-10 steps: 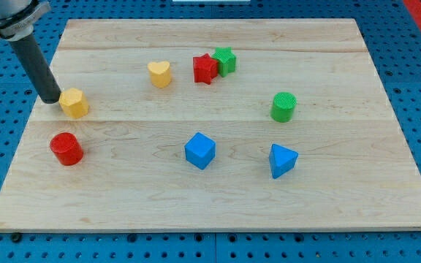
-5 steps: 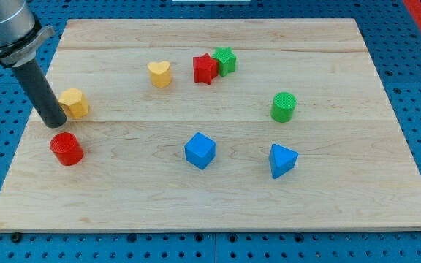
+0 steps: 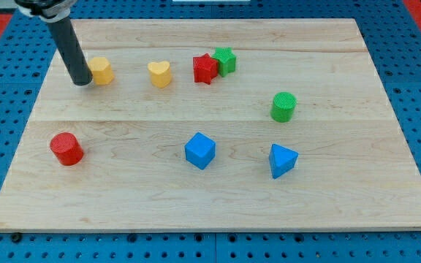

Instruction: Move the yellow hexagon to the yellow heart

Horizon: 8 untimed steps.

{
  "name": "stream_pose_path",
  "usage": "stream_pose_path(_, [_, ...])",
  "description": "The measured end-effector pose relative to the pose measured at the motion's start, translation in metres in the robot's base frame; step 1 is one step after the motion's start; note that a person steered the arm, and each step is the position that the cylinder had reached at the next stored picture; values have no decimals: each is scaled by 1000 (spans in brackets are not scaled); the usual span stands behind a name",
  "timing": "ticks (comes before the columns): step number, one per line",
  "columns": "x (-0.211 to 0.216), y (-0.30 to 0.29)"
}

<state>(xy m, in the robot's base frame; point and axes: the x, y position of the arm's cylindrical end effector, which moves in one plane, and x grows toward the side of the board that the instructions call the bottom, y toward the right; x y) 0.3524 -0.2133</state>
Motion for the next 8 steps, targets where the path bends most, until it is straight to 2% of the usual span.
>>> stream_pose_path(2, [-32, 30])
stream_pose_path(4, [-44, 0])
stream_pose_path(5, [-73, 0])
stream_pose_path(6, [-85, 6])
stream_pose_path(8, [-85, 43])
